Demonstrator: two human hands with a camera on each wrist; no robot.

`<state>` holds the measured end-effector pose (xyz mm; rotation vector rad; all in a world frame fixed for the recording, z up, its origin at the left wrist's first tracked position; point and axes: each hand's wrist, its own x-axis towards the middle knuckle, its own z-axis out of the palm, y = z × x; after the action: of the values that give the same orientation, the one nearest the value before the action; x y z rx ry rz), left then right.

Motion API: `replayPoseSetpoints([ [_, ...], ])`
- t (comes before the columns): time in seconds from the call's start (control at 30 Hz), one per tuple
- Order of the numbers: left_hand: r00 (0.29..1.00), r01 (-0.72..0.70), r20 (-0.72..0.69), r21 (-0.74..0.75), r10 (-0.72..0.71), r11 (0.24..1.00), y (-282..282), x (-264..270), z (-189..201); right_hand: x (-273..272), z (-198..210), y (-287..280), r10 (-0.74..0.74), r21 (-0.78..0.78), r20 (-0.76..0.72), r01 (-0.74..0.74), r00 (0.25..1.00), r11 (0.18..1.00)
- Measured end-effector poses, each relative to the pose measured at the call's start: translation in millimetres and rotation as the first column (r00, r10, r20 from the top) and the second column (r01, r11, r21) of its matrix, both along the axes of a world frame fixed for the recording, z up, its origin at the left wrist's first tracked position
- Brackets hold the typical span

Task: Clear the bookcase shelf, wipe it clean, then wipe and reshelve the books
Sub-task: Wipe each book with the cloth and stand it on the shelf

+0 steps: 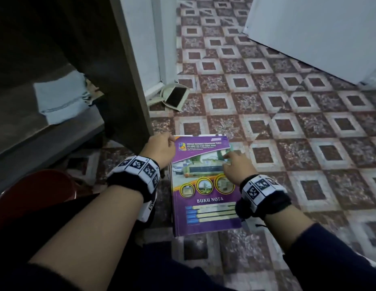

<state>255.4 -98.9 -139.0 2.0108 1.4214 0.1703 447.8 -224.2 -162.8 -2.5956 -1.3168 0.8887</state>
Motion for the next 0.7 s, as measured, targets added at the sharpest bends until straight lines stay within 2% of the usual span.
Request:
replayPoseSetpoints([
  [0.1, 0.997, -0.042, -0.068, -0.096, 0.035, 0.995, -7.7, 6.1, -37.8, 0.9, -17.8, 3.4, -0.056, -0.102, 0.065, 0.063, 0.996, 0.993],
  [0.27, 0.99, -0.142, -0.032, -0.341, 0.139, 0.929, -21.8, 6.6, -77.4, 7.2, -48.0, 9.5, -0.202, -0.12, -0.119, 0.187, 0.972, 0.975],
  [0.33, 0.986, -0.157, -0.028, -0.432, 0.161, 0.888, -28.2, 10.0, -87.5, 9.8, -54.0, 7.2, -0.219, -0.137, -0.12, 0.202, 0.968, 0.97],
  [0.4, 0.977, -0.209, -0.038, -0.388, 0.211, 0.898, -35.5, 14.2, -95.4, 14.1, -58.2, 4.2, -0.23, -0.153, -0.086, 0.215, 0.969, 0.964],
  [0.5, 0.961, -0.278, -0.072, -0.211, 0.269, 0.937, -40.3, 18.5, -100.9, 18.9, -62.9, 5.1, -0.268, -0.135, -0.051, 0.259, 0.962, 0.956],
  [0.57, 0.956, -0.293, -0.083, -0.186, 0.282, 0.938, -39.5, 19.1, -101.3, 20.0, -64.7, 8.4, -0.266, -0.134, -0.026, 0.261, 0.964, 0.956],
  [0.7, 0.961, -0.271, 0.003, -0.192, 0.277, 0.943, -41.5, 21.6, -102.3, 26.1, -67.6, 14.9, -0.355, -0.069, -0.146, 0.348, 0.923, 0.935],
])
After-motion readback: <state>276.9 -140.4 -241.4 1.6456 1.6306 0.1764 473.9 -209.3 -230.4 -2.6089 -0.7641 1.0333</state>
